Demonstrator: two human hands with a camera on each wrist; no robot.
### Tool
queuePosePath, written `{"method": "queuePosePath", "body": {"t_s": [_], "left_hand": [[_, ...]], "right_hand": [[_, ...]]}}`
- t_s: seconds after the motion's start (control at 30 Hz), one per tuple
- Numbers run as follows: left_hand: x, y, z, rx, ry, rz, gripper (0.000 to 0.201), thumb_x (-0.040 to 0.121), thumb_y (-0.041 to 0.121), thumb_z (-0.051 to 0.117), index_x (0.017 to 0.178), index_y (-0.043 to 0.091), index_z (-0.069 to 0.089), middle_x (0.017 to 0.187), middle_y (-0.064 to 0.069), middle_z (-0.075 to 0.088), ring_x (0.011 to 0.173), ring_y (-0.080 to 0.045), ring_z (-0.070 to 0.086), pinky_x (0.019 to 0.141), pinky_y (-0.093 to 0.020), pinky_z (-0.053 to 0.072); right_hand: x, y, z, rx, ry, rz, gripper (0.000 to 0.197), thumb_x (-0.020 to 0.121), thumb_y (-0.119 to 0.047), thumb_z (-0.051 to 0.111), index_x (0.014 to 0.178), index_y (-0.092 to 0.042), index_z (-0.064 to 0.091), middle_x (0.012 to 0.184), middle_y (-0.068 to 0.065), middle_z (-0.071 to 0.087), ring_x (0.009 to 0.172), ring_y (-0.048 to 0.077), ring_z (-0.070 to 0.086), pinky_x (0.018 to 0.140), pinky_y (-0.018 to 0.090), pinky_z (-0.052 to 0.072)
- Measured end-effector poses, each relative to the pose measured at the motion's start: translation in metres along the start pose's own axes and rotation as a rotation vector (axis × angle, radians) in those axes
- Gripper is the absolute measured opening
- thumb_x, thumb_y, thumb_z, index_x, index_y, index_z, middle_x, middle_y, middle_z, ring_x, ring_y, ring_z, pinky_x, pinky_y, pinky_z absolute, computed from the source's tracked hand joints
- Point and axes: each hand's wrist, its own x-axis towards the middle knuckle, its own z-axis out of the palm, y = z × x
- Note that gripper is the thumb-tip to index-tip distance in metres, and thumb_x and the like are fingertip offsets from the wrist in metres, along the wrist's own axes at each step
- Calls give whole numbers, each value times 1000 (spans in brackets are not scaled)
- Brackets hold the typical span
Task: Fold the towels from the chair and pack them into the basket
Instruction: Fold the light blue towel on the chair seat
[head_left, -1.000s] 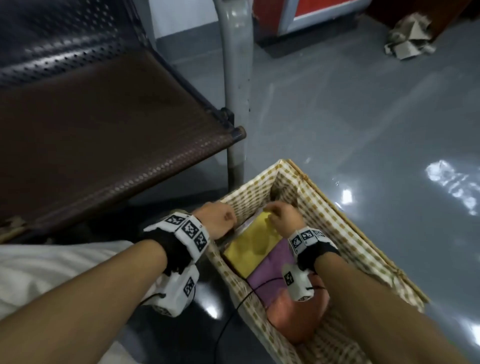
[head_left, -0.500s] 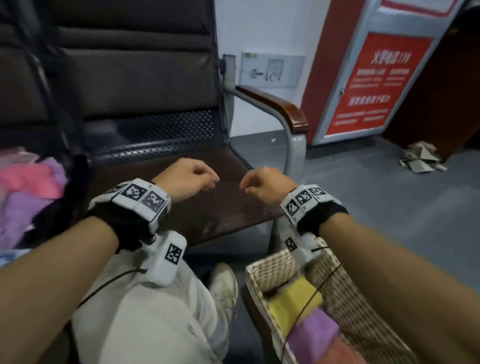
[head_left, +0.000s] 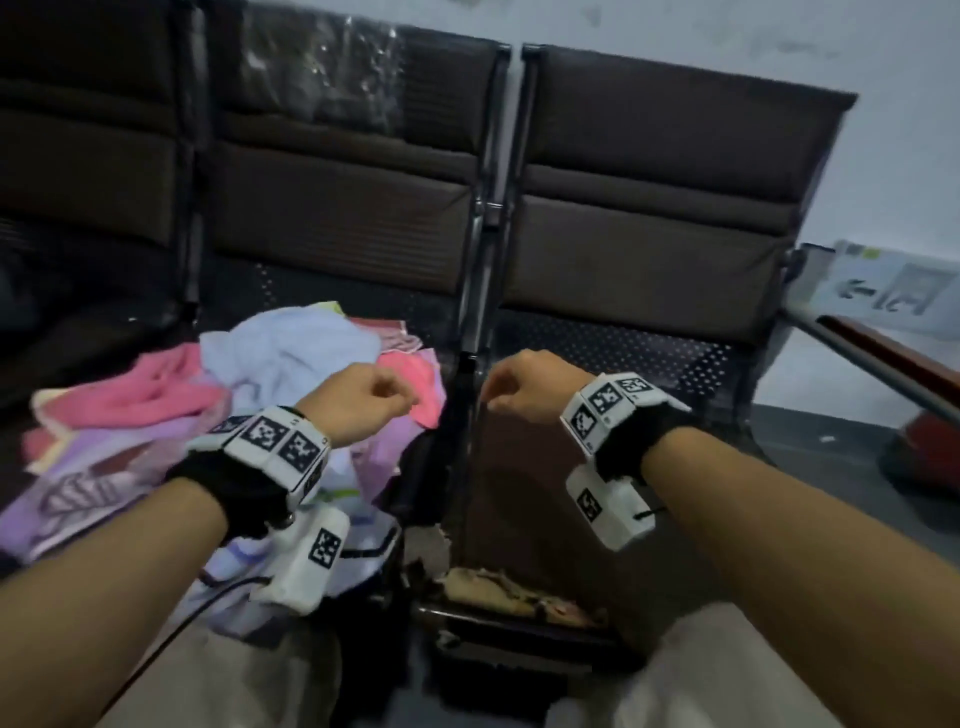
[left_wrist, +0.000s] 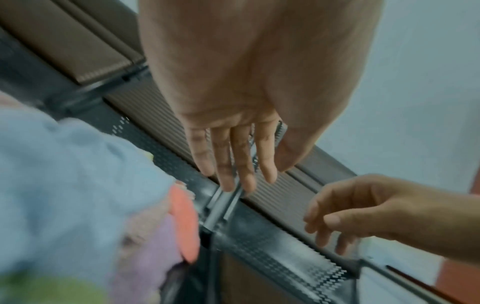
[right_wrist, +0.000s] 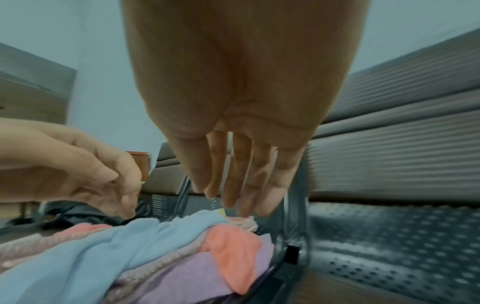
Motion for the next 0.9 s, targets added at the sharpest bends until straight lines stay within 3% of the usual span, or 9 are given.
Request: {"method": "queuePosePath", "body": {"t_s": [0.07, 0.13, 0.23, 0.33, 0.47, 0.6, 0.7, 0.83, 0.9], "left_hand": [[7, -34, -20, 158, 54, -76, 20, 87, 7, 58, 104, 10, 69, 108, -5, 69, 101, -19, 62, 95, -28, 45], [11, -57, -34, 335, 62, -140, 28, 88, 13, 57, 114, 15, 65, 115, -5, 65, 107, -21, 59, 94, -27, 42], [13, -84, -49, 541, -79, -227, 41, 88, 28, 59, 127, 20, 56, 124, -4, 59, 111, -21, 56, 94, -27, 41], [14, -100, -58, 598, -206, -293, 52, 83, 41, 65, 131, 25, 52, 126, 1, 57, 113, -18, 54, 92, -23, 39], [17, -105, -51, 711, -238, -260, 46, 80, 37, 68, 124, 28, 58, 123, 2, 58, 112, -16, 54, 84, -19, 36], [19, -97, -47, 709, -177, -206, 26, 80, 23, 70, 105, 17, 70, 107, 0, 68, 98, -17, 61, 75, -19, 40], [16, -80, -41, 653, -70, -110, 18, 84, 26, 68, 94, 11, 72, 97, -4, 71, 90, -19, 63, 74, -22, 43], [10, -40, -22, 318, 116, 55, 18, 88, 28, 63, 91, 11, 65, 86, -4, 67, 80, -19, 59, 75, -29, 46], [6, -12, -8, 129, 111, 149, 17, 90, 24, 61, 91, 7, 62, 78, -4, 62, 72, -17, 55, 71, -29, 44]], "right_hand": [[35, -17, 21, 24, -30, -69, 20, 87, -20, 63, 105, -15, 71, 108, 0, 70, 101, 15, 63, 79, 14, 38], [61, -33, 45, 109, -54, -102, 18, 88, -21, 63, 102, -13, 72, 102, 2, 71, 97, 16, 64, 76, 16, 40], [87, -55, 81, 237, -129, -123, 20, 88, -31, 65, 90, -12, 70, 84, 2, 69, 77, 15, 63, 68, 21, 45], [96, -68, 111, 275, -242, -139, 26, 83, -46, 67, 81, -21, 65, 72, -10, 63, 67, 6, 55, 61, 16, 42], [94, -74, 134, 225, -241, -147, 23, 81, -35, 72, 86, -15, 62, 89, 3, 68, 78, 14, 57, 73, 26, 46], [80, -81, 129, 264, -200, -189, 22, 85, -22, 66, 69, -12, 55, 76, 9, 61, 71, 15, 52, 62, 26, 42], [63, -81, 113, 458, -84, -131, 25, 86, -18, 60, 65, -15, 47, 71, 5, 51, 69, 16, 47, 66, 29, 41], [34, -59, 77, 808, 104, -50, 28, 88, -9, 55, 63, -19, 45, 60, -5, 47, 61, 13, 48, 59, 25, 41], [14, -44, 55, 894, 211, -39, 28, 85, 0, 56, 66, -19, 49, 56, -7, 50, 56, 8, 48, 54, 24, 41]]}}
